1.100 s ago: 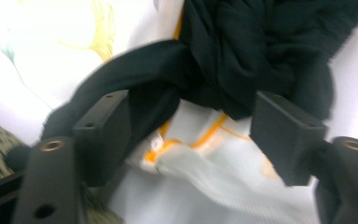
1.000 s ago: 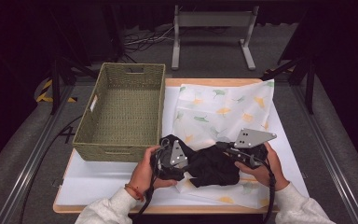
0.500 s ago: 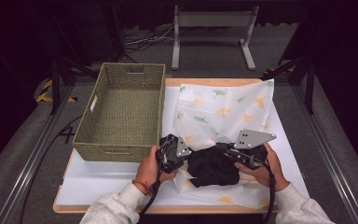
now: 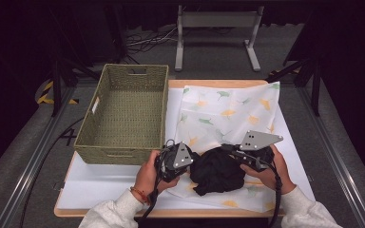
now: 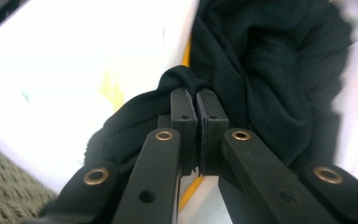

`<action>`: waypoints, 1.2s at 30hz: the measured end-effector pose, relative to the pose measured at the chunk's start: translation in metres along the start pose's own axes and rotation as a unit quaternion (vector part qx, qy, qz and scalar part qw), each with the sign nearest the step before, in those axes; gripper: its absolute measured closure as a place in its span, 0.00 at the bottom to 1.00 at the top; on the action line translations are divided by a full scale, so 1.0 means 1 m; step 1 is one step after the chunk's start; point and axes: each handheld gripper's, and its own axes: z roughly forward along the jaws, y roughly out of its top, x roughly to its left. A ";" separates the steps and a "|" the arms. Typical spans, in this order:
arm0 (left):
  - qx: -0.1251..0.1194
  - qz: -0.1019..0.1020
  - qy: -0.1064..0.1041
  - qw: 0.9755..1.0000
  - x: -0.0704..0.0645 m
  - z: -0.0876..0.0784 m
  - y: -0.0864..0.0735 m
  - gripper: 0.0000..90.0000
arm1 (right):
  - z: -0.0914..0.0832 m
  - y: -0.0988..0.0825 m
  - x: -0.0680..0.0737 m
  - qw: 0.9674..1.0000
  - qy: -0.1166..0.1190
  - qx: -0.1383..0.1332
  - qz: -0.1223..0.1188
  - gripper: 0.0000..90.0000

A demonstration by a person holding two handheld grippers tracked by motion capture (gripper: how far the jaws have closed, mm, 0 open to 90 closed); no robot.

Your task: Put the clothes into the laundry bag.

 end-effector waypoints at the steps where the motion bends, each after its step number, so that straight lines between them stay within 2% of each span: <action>1: 0.000 0.000 0.000 1.000 0.000 0.000 0.000 0.97 | 0.000 0.000 0.000 1.000 0.000 0.000 0.000 1.00; 7: -0.013 0.034 -0.037 0.999 -0.023 0.002 0.013 0.97 | 0.003 0.002 0.003 1.000 0.004 0.003 -0.005 1.00; 9: -0.015 0.036 -0.043 0.998 -0.026 0.006 0.015 0.97 | 0.003 0.002 0.003 1.000 0.005 0.003 -0.004 1.00; 10: -0.012 0.028 -0.049 0.998 -0.027 0.010 0.015 0.97 | 0.004 0.002 0.003 1.000 0.005 0.004 -0.005 1.00; 12: -0.010 0.026 -0.054 0.998 -0.027 0.013 0.016 0.97 | 0.004 0.002 0.003 1.000 0.005 0.004 -0.005 1.00; 15: 0.005 0.022 -0.062 0.998 -0.031 0.029 0.015 0.97 | 0.004 0.002 0.005 1.000 0.007 0.003 -0.008 1.00; 19: 0.023 0.013 -0.053 0.998 -0.028 0.047 0.012 0.97 | 0.004 0.003 0.006 1.000 0.009 0.003 -0.008 1.00; 26: 0.043 0.001 -0.038 0.998 -0.020 0.063 0.005 0.97 | 0.003 0.003 0.007 1.000 0.010 0.001 -0.009 1.00; 28: 0.051 -0.008 -0.032 0.998 -0.016 0.068 0.001 0.97 | 0.003 0.004 0.007 1.000 0.012 0.000 -0.009 1.00; 31: 0.053 -0.015 -0.029 0.998 -0.011 0.071 -0.002 0.97 | 0.002 0.004 0.007 1.000 0.011 -0.001 -0.009 1.00; 33: 0.048 -0.025 -0.037 0.998 -0.008 0.071 -0.003 0.96 | 0.002 0.004 0.007 1.000 0.011 -0.002 -0.008 1.00; 36: 0.041 -0.036 -0.040 0.998 -0.006 0.068 -0.004 0.89 | 0.002 0.004 0.006 1.000 0.011 -0.001 -0.007 1.00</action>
